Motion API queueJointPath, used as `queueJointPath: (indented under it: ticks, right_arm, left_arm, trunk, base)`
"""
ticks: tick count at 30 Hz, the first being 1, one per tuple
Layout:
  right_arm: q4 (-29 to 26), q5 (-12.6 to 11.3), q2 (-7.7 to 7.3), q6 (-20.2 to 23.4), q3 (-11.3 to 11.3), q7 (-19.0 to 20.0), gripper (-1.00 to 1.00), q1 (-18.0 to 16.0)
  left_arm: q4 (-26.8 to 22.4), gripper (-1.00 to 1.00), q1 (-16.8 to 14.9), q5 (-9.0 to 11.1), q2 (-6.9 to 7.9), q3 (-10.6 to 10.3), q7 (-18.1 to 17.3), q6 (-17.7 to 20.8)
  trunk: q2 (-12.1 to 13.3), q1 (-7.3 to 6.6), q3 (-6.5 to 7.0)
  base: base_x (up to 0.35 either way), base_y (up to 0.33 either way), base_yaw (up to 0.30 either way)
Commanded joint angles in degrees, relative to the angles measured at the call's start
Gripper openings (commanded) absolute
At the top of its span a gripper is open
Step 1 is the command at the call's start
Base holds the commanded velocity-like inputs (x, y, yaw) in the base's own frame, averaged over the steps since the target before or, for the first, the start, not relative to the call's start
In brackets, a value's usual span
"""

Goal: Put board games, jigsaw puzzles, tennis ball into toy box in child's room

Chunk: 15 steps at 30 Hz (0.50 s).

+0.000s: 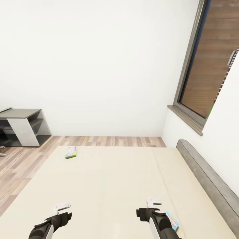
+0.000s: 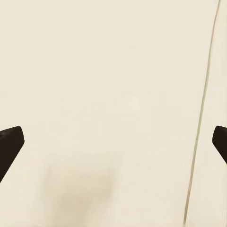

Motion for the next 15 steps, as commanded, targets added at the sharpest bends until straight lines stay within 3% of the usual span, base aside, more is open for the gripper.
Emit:
queueJointPath:
  ticks: [1,15]
  right_arm:
    - [-0.07,-0.12,-0.01,0.29,0.10,-0.37,1.00,-0.06]
    - [-0.07,-0.21,-0.01,0.26,0.10,-0.35,1.00,-0.02]
  left_arm:
    - [-0.09,1.00,-0.04,0.01,-0.02,0.11,-0.20,0.34]
    - [-0.10,1.00,-0.04,0.01,0.00,0.11,-0.24,0.32]
  trunk:
    - [-0.13,0.03,-0.13]
    - [-0.13,0.03,-0.13]
  base:
    - [-0.081,0.000,0.000]
    - [-0.023,0.000,0.000]
